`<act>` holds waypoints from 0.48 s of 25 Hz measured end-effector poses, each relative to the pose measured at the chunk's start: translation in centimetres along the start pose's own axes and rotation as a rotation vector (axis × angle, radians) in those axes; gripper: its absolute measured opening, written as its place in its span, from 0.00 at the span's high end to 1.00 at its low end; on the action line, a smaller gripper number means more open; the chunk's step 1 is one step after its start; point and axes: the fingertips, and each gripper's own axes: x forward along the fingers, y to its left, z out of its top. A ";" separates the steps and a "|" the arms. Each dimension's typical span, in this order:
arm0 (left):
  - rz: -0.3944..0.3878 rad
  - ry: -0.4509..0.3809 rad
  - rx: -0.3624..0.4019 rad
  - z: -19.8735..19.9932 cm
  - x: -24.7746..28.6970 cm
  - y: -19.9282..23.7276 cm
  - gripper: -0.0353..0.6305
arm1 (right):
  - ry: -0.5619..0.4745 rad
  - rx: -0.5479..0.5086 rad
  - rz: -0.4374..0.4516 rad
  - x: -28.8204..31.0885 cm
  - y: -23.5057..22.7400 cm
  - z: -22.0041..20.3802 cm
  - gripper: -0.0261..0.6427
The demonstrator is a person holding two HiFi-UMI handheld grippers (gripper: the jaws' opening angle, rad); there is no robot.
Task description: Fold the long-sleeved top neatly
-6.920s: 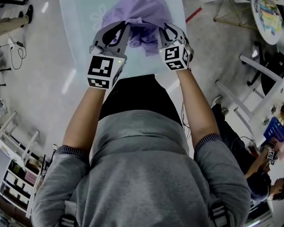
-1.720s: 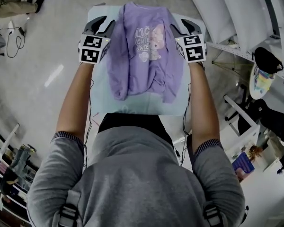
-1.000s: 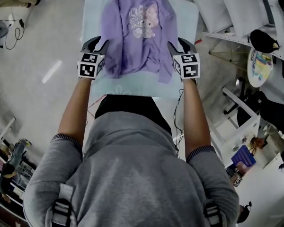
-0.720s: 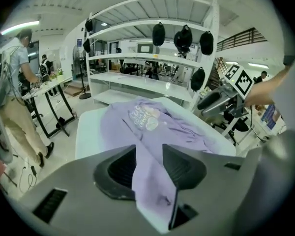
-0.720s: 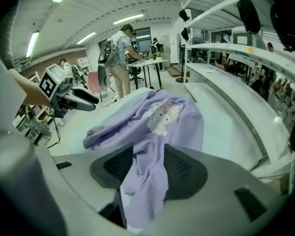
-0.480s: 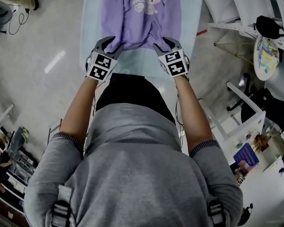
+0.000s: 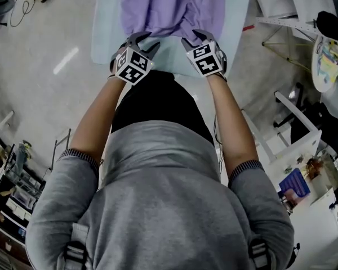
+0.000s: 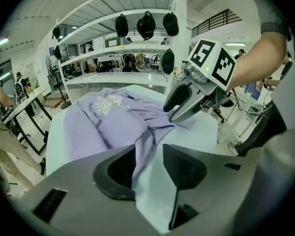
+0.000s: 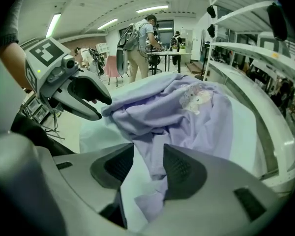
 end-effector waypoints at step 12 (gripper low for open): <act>0.055 0.162 0.237 -5.2 2.9 2.2 0.54 | 0.126 -0.146 -0.019 2.8 -0.8 -2.3 0.66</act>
